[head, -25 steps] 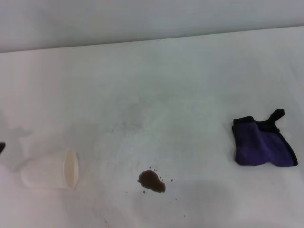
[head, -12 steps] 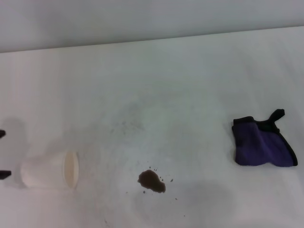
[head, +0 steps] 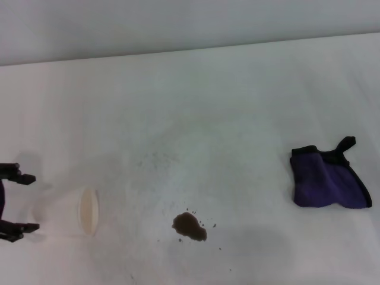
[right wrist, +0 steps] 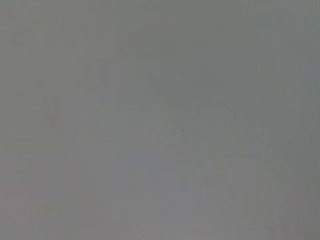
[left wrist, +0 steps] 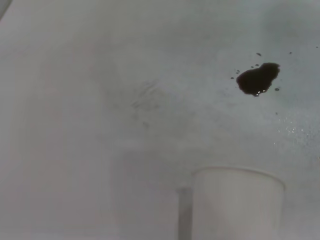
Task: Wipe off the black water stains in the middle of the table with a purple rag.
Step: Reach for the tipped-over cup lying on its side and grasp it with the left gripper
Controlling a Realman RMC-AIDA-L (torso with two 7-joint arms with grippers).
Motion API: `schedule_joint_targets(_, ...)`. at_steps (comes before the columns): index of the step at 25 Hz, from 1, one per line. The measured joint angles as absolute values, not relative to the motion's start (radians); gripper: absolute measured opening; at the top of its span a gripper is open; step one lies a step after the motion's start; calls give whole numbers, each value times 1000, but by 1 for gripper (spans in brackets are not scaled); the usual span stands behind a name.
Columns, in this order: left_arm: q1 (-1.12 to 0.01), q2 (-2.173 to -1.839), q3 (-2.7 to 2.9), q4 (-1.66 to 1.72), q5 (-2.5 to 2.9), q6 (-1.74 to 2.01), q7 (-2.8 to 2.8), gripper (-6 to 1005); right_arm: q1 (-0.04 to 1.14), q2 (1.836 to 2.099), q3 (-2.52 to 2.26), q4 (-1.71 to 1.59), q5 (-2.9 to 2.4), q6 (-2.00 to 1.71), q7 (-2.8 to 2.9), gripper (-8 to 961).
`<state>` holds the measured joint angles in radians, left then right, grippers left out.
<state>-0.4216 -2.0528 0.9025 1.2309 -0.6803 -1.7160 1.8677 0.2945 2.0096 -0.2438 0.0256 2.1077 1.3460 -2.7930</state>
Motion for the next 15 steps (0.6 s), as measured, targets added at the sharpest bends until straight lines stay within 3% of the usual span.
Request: schedule_joint_targets(15,-470,-2072,944,1060,-674,-1603,1947,888,298,2010,-244,18,2108,1353,-2793,857)
